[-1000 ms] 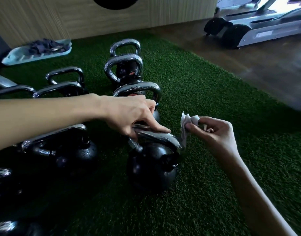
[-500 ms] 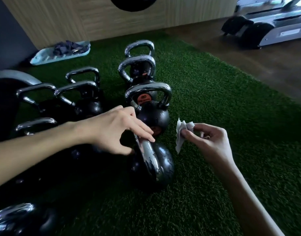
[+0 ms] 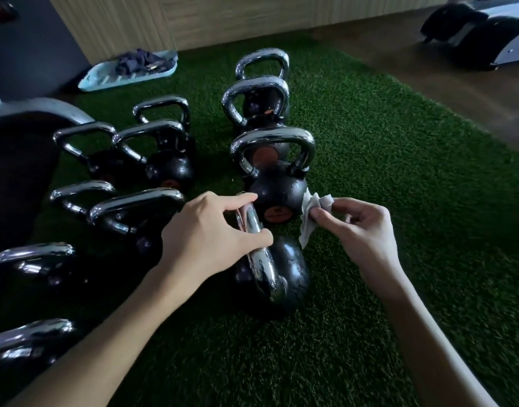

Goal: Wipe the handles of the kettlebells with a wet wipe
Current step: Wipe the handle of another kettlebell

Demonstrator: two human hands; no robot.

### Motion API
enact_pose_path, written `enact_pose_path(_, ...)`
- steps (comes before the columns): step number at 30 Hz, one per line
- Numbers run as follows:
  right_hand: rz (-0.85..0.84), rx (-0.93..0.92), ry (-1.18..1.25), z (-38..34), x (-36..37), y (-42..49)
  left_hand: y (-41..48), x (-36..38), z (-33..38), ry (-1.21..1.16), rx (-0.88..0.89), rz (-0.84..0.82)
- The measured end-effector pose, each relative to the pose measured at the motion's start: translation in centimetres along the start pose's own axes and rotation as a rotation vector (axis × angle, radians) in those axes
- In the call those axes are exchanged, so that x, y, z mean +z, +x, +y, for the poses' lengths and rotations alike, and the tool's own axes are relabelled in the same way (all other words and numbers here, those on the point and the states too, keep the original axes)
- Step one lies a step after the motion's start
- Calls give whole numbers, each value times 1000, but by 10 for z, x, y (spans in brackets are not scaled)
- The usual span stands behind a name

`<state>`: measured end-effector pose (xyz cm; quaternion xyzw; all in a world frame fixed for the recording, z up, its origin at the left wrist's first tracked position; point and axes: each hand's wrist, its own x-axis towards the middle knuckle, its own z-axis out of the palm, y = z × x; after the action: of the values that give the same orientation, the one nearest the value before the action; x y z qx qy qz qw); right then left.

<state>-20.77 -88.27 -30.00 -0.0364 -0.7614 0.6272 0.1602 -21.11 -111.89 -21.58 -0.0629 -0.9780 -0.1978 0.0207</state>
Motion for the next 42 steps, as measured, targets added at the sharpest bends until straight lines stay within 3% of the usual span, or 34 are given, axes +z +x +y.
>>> enact_pose_path(8, -192, -87, -288, 1, 72, 16, -1, -12, -42, -221, -32, -27)
enact_pose_path(17, -276, -102, -403, 12, 135, 20, -6, -25, -107, -433, -21, -133)
enact_pose_path(28, -296, -266, -282, -31, 158, 23, -3, -17, -138, -498, 38, -141)
enact_pose_path(34, -246, -135, -187, -35, 158, 20, -1, -19, -138, -505, 58, -178)
enact_pose_path(42, -542, -171, -101, -50, 134, -23, 2, -19, -147, -586, 106, -203)
